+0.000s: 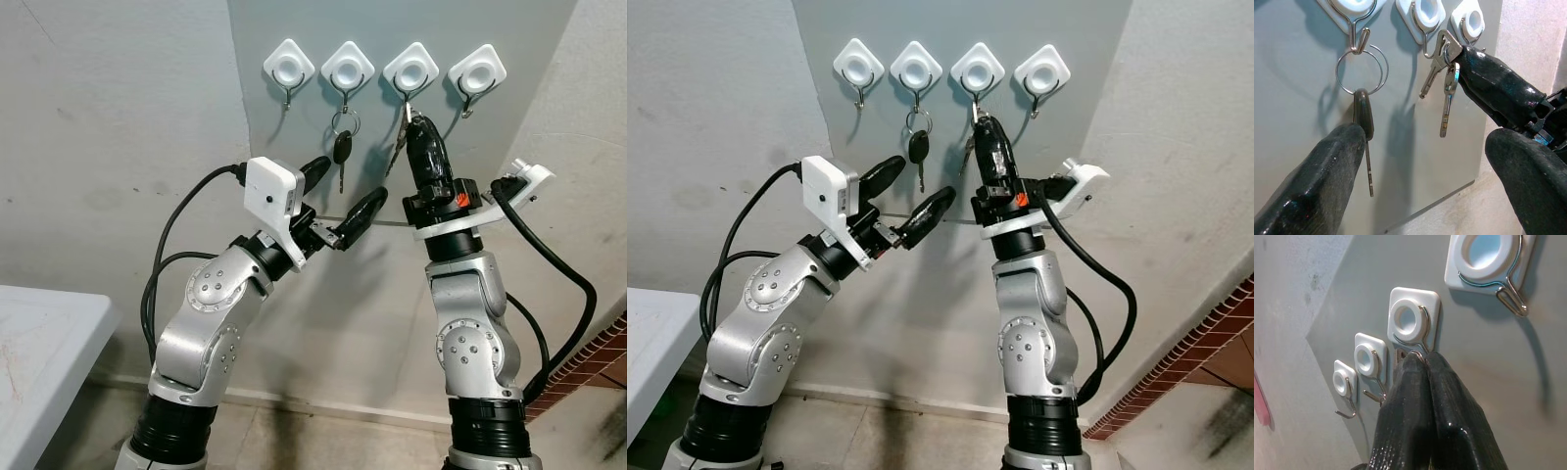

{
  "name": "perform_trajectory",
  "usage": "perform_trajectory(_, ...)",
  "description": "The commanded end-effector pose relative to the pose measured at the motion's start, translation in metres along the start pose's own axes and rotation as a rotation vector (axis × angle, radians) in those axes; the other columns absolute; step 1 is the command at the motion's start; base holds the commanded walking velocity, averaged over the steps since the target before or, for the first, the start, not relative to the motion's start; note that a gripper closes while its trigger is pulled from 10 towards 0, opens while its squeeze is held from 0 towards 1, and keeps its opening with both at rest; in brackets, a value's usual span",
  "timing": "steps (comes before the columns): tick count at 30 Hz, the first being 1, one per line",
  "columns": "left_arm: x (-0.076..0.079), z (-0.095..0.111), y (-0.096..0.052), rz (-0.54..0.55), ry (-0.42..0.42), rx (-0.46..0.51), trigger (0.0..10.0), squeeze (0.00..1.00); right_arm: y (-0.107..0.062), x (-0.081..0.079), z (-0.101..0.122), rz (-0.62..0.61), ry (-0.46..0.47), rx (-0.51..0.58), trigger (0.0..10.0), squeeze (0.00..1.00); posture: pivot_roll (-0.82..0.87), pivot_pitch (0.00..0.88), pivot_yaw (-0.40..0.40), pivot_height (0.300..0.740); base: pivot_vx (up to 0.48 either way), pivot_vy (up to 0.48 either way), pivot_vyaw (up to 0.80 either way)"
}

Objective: Hang keys on a hook

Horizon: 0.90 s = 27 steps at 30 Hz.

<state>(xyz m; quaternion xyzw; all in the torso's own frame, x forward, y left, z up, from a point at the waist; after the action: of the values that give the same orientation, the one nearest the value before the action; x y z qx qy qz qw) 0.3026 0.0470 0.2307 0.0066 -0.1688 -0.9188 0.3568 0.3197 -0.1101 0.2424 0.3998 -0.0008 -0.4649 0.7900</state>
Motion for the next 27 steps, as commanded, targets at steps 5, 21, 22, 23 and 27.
perform_trajectory(5,0.000,0.002,0.000,-0.003,-0.004,0.005,10.0,0.00,-0.003,0.004,-0.003,-0.027,0.012,-0.018,10.0,0.00,0.00,0.000,0.022,0.740,0.000,0.000,0.00)
perform_trajectory(21,0.000,0.003,-0.001,0.005,-0.019,0.011,10.0,0.00,-0.009,0.006,-0.016,-0.039,-0.007,-0.080,10.0,0.00,0.00,0.000,0.019,0.740,0.000,0.000,0.00)
perform_trajectory(22,0.000,0.003,-0.001,0.005,-0.020,0.012,10.0,0.00,-0.009,0.006,-0.016,-0.030,-0.007,-0.084,10.0,0.00,0.00,0.000,0.020,0.740,0.000,0.000,0.00)
perform_trajectory(23,0.000,0.002,-0.001,0.005,-0.022,0.012,10.0,0.00,-0.009,0.004,-0.017,-0.018,-0.009,-0.091,10.0,0.00,0.00,0.000,0.020,0.740,0.000,0.000,0.00)
perform_trajectory(27,0.000,0.003,-0.001,0.005,-0.024,0.013,10.0,0.00,-0.008,-0.009,-0.021,0.086,-0.022,-0.127,10.0,0.00,0.00,0.000,0.021,0.740,0.000,0.000,0.00)
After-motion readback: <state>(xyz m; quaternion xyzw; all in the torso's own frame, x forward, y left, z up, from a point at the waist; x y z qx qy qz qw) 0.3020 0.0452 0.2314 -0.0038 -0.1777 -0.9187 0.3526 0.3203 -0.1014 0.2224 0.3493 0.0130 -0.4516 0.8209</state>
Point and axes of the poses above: a point about 5 cm out from each wrist's last joint towards the gripper, its own y axis pointing out of the wrist towards the gripper, its own z axis along the axis of the wrist's last joint, x = y × z, the point moved 2 cm from there along y, pointing out of the wrist towards the gripper, and after that the axes turned 6 degrees about -y, right-handed, at the moved point
